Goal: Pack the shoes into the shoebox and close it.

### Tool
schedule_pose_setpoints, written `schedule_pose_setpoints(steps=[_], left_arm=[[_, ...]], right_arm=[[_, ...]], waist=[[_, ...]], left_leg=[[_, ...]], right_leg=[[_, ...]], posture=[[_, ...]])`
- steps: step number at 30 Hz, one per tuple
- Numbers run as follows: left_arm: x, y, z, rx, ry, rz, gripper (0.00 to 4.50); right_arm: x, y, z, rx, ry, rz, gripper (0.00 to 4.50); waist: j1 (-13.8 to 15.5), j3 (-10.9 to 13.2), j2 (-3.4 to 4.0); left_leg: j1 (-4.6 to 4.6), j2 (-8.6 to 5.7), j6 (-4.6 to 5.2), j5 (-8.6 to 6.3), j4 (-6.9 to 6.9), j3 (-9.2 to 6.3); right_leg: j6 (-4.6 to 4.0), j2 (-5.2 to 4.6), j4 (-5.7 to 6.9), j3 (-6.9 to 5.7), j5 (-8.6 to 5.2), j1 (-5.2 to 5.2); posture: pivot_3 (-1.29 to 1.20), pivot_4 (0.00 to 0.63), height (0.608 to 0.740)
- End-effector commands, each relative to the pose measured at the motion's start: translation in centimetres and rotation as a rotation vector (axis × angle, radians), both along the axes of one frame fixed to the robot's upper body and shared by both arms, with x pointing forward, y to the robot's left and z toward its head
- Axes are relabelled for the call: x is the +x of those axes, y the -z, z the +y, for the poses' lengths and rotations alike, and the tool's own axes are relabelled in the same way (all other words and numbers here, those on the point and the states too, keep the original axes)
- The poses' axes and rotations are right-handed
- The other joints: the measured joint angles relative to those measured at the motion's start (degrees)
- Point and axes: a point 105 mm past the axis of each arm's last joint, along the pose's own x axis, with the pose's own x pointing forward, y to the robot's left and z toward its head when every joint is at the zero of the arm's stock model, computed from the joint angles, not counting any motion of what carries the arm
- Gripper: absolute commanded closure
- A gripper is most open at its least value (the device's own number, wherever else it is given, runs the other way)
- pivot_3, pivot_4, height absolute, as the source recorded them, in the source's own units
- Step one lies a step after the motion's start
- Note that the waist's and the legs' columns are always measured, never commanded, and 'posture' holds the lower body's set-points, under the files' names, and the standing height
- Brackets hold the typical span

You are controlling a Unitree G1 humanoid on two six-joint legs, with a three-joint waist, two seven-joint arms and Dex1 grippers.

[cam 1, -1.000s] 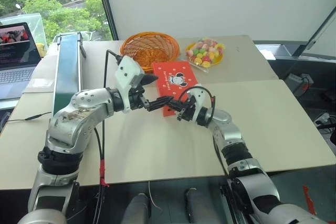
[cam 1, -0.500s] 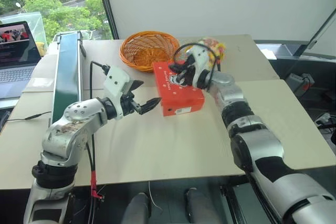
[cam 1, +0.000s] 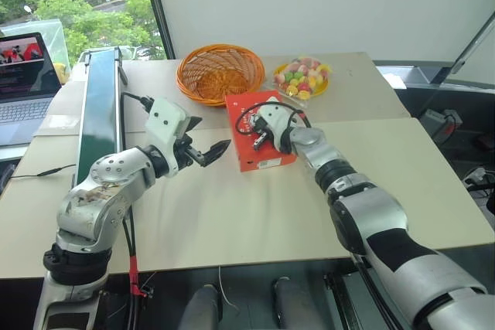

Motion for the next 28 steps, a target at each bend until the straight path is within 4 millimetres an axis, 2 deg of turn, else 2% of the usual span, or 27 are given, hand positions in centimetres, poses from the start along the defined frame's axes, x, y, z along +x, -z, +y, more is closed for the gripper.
schedule_pose_setpoints(steps=[1,5,7,8,12,13,14,16,19,23,25,28], left_arm=[[-0.2,-1.4,-0.2,-0.008,0.019,-0.054,0.0],[0.1,-1.4,-0.4,-0.015,0.038,-0.046,0.0],[0.1,-1.4,-0.8,-0.022,0.065,-0.045,0.0],[0.0,-1.4,-1.1,-0.026,0.084,-0.045,0.0],[-0.5,-1.3,-1.7,-0.029,0.144,-0.044,0.0],[-0.7,-1.4,-1.7,-0.038,0.157,-0.047,0.0],[-1.1,-1.3,-1.8,-0.034,0.18,-0.039,0.0],[-1.4,-1.1,-1.7,-0.032,0.199,-0.022,0.0],[-1.2,-0.2,-1.0,0.015,0.184,-0.003,0.0],[-1.2,0.2,0.2,0.045,0.171,0.006,0.0],[-1.0,0.3,1.5,0.071,0.143,0.011,0.0],[-0.5,0.1,2.7,0.086,0.106,0.004,0.0]], right_arm=[[-0.1,-4.5,-0.1,0.204,-0.101,-0.046,4.43],[-1.8,-8.5,-0.8,0.293,-0.267,-0.104,4.43],[-3.9,-9.3,-1.6,0.274,-0.357,-0.118,3.92],[-5.2,-9.1,-2.1,0.238,-0.392,-0.118,3.81],[-9.4,-6.3,-3.8,0.02,-0.465,-0.088,2.41],[-10.2,-5.7,-4.2,-0.016,-0.475,-0.074,2.2],[-11.0,-5.4,-4.7,-0.023,-0.481,-0.056,1.73],[-12.3,-5.3,-5.3,-0.015,-0.485,-0.026,1.11],[-13.2,-5.6,-5.8,0.003,-0.479,-0.005,0.04],[-12.9,-7.0,-6.9,0.017,-0.427,-0.042,0.02],[-12.0,-8.0,-8.1,0.029,-0.356,-0.052,0.02],[-11.5,-8.3,-9.0,0.021,-0.32,-0.05,0.02]], waist=[[0.0,0.0,0.0],[0.0,0.0,-0.01],[0.1,0.0,-0.01],[0.5,0.0,-0.01],[0.9,0.0,-0.01],[0.8,0.0,-0.01],[0.7,0.0,-0.02],[0.4,0.0,-0.02],[0.0,0.0,-0.04],[0.3,0.0,-0.05],[0.4,0.1,-0.07],[0.5,0.1,-0.07]], left_leg=[[-0.02,0.0,0.0,0.0,0.0,0.0],[-0.18,0.0,0.0,0.0,0.0,0.0],[-0.22,0.0,0.0,0.0,-0.02,-0.02],[-0.23,0.0,0.01,-0.01,-0.03,-0.03],[-0.51,-0.02,-0.02,-0.08,0.08,-0.11],[-0.53,-0.03,-0.03,-0.1,0.11,-0.11],[-0.54,-0.04,-0.03,-0.12,0.18,-0.06],[-0.51,-0.02,-0.03,-0.12,0.21,-0.04],[-0.36,0.04,-0.03,-0.12,0.24,-0.02],[-0.22,0.06,-0.03,-0.11,0.31,-0.03],[-0.23,0.06,-0.03,-0.1,0.36,-0.02],[-0.33,0.04,-0.03,-0.1,0.39,0.0]], right_leg=[[0.0,0.0,-0.01,0.0,0.0,-0.03],[0.0,0.0,0.0,0.0,0.0,-0.18],[0.01,0.0,0.0,-0.01,0.0,-0.19],[0.01,0.0,-0.01,-0.01,-0.01,-0.19],[0.06,-0.03,0.0,-0.09,-0.03,-0.27],[0.07,-0.04,0.01,-0.09,-0.04,-0.27],[0.08,-0.06,-0.1,-0.08,-0.05,-0.3],[0.09,-0.04,-0.13,-0.06,-0.06,-0.29],[0.25,0.03,0.01,-0.03,-0.17,-0.22],[0.47,0.07,0.08,-0.03,-0.3,-0.1],[0.48,0.06,0.06,-0.03,-0.31,-0.06],[0.47,0.04,0.05,-0.02,-0.3,-0.16]], posture=[[0.0,0.15,0.74],[0.0,0.15,0.74],[0.0,0.15,0.74],[0.0,0.15,0.74],[0.0,0.15,0.74],[0.0,0.15,0.74],[0.0,0.15,0.74],[0.0,0.15,0.74],[0.0,0.15,0.74],[0.0,0.15,0.74],[0.0,0.15,0.74],[0.0,0.15,0.74]])
